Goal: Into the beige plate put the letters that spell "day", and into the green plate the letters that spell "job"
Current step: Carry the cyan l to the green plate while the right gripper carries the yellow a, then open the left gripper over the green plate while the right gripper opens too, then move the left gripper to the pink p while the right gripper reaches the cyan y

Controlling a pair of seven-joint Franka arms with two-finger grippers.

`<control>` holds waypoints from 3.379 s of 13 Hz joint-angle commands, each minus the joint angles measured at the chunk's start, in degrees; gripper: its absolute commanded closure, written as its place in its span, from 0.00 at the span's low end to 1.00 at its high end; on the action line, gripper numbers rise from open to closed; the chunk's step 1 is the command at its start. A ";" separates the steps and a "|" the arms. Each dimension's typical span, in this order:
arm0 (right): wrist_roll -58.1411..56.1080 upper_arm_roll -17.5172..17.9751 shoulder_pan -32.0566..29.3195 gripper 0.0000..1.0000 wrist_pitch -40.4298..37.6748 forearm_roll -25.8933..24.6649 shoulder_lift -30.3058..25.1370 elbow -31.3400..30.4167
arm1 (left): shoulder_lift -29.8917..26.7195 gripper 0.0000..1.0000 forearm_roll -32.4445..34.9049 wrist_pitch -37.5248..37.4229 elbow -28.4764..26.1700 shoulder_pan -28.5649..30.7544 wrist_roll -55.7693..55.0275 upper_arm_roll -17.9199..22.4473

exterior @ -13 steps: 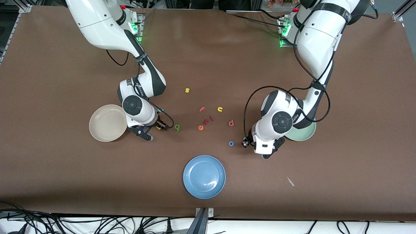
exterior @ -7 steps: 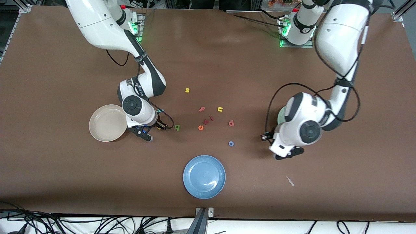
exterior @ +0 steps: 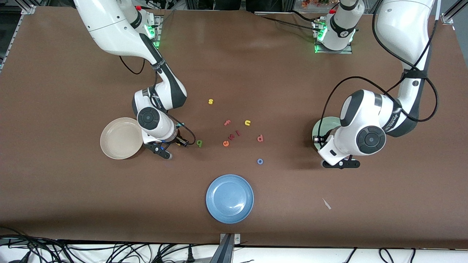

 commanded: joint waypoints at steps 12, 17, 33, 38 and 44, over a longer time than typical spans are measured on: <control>-0.81 0.41 -0.42 0.77 -0.16 -0.15 0.60 2.19 | -3.75 1.00 4.66 18.23 -23.53 6.76 12.57 -0.33; -10.44 -0.55 -1.47 0.79 -5.51 -0.68 -1.32 2.81 | -1.29 1.00 4.75 20.60 -23.70 6.85 12.57 -0.24; -60.64 -17.07 -2.00 0.83 -3.86 2.21 -14.17 -12.92 | -4.98 0.00 3.78 9.53 -14.30 4.40 3.26 -11.74; -67.61 -17.34 -3.50 0.00 -0.77 5.74 -13.81 -15.04 | -1.73 0.00 3.16 11.28 -9.83 -3.69 -12.65 -12.45; -51.38 -16.11 -1.65 0.00 -11.15 6.88 -14.87 -10.64 | 8.26 0.01 4.31 15.77 3.75 -8.44 -3.75 -12.02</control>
